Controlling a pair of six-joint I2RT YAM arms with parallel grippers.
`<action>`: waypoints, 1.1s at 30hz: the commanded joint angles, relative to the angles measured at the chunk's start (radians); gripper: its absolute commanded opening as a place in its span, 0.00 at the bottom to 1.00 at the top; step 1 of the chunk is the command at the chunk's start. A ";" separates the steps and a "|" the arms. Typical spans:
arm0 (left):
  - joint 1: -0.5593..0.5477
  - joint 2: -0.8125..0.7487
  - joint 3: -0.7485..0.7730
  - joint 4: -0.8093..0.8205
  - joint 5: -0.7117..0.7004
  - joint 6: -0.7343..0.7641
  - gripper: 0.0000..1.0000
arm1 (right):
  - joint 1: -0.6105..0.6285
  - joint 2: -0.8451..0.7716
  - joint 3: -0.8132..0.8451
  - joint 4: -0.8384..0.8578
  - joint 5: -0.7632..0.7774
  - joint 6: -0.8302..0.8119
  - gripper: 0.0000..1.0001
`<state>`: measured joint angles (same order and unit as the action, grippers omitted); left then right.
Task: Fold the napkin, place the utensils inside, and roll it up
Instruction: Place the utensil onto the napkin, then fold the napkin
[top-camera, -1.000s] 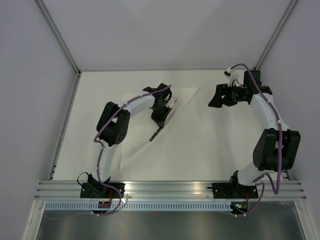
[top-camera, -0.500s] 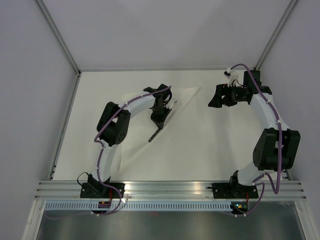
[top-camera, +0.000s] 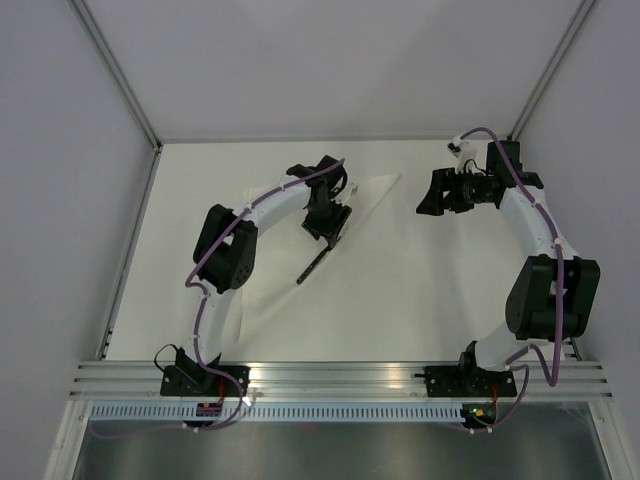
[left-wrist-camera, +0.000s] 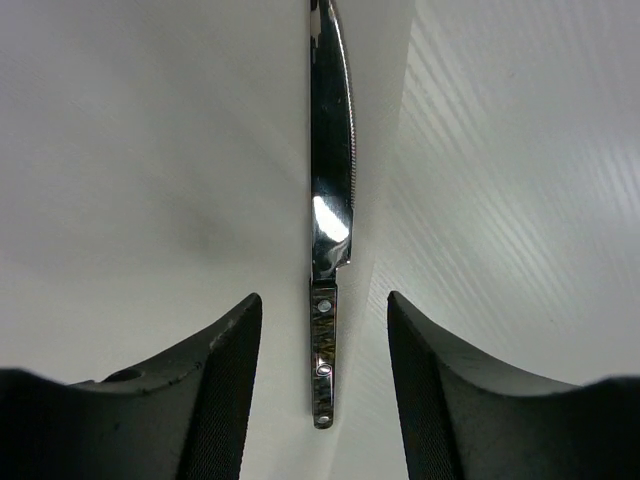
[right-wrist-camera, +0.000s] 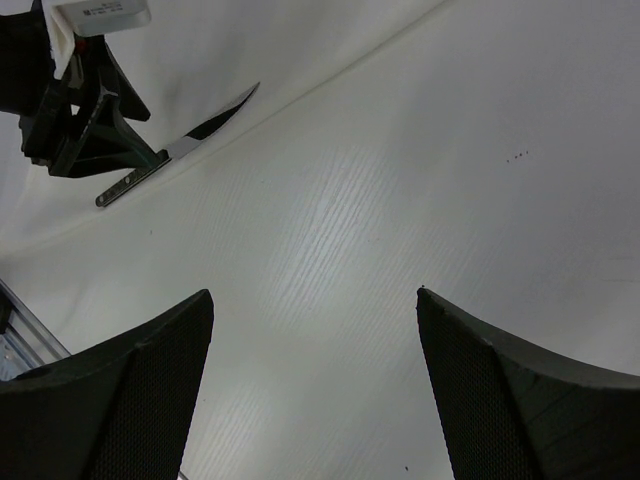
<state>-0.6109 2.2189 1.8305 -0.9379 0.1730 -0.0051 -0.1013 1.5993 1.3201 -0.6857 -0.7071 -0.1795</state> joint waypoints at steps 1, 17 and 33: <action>-0.004 -0.093 0.093 -0.010 -0.035 -0.058 0.58 | 0.003 -0.004 -0.004 0.032 -0.008 0.014 0.88; 0.223 -0.882 -0.051 0.031 -0.268 -0.444 0.60 | 0.820 -0.134 -0.196 0.480 0.486 -0.063 0.75; 0.227 -1.143 -0.097 -0.056 -0.339 -0.506 0.61 | 1.477 0.238 -0.154 0.776 0.799 -0.261 0.58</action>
<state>-0.3820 1.1095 1.7432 -0.9058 -0.1448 -0.3077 1.3460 1.7988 1.1358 -0.0231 -0.0090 -0.3870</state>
